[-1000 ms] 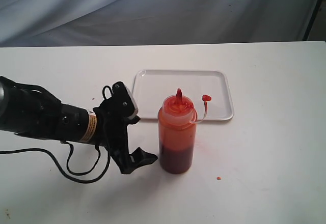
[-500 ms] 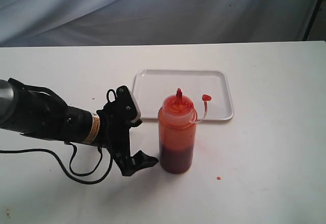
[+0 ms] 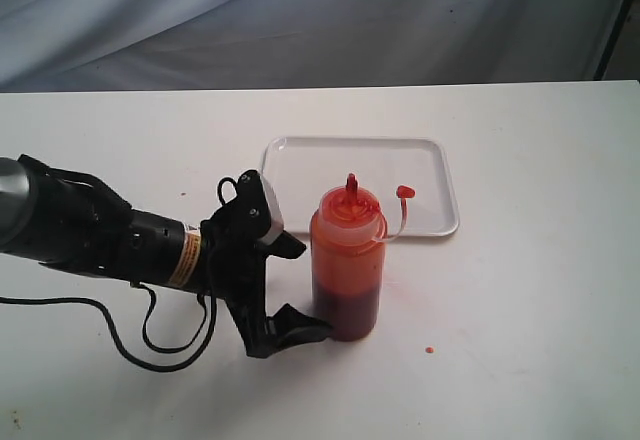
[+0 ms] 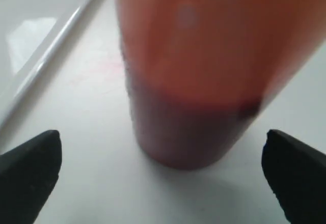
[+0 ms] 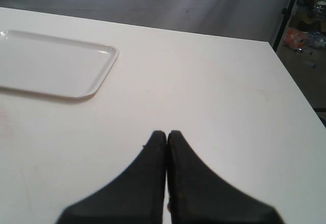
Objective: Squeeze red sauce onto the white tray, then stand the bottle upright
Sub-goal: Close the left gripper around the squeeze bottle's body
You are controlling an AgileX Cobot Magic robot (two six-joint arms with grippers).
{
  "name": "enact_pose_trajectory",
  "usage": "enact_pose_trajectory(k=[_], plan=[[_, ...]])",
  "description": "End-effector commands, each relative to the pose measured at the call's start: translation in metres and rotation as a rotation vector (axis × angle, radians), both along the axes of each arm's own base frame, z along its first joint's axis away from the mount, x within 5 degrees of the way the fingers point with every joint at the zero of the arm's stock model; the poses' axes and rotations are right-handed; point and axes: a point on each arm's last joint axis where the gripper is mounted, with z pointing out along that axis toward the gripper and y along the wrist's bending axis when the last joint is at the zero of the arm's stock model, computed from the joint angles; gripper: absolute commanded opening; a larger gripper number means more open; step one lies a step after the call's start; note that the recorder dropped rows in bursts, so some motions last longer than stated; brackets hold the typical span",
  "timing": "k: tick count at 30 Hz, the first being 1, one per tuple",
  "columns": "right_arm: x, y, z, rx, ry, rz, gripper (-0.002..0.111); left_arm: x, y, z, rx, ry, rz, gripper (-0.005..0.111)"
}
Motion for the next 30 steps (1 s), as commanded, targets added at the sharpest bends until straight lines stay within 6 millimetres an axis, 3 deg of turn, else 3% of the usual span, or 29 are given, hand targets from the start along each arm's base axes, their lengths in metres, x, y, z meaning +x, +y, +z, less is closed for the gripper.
enact_pose_trajectory(k=[1, 9, 23, 30], plan=[[0.0, 0.0, 0.003, 0.002, -0.017, -0.007, 0.0, -0.003, -0.007, -0.004, -0.064, 0.003, -0.057, 0.105], [0.0, 0.0, 0.003, 0.002, -0.017, -0.007, 0.0, -0.001, -0.01, -0.021, -0.117, -0.029, -0.071, 0.105], [0.0, 0.0, 0.003, 0.002, -0.017, -0.007, 0.0, 0.002, -0.015, -0.016, -0.222, -0.071, -0.05, 0.105], [0.0, 0.0, 0.003, 0.002, -0.017, -0.007, 0.0, 0.006, -0.018, -0.026, -0.282, -0.074, -0.035, 0.105]])
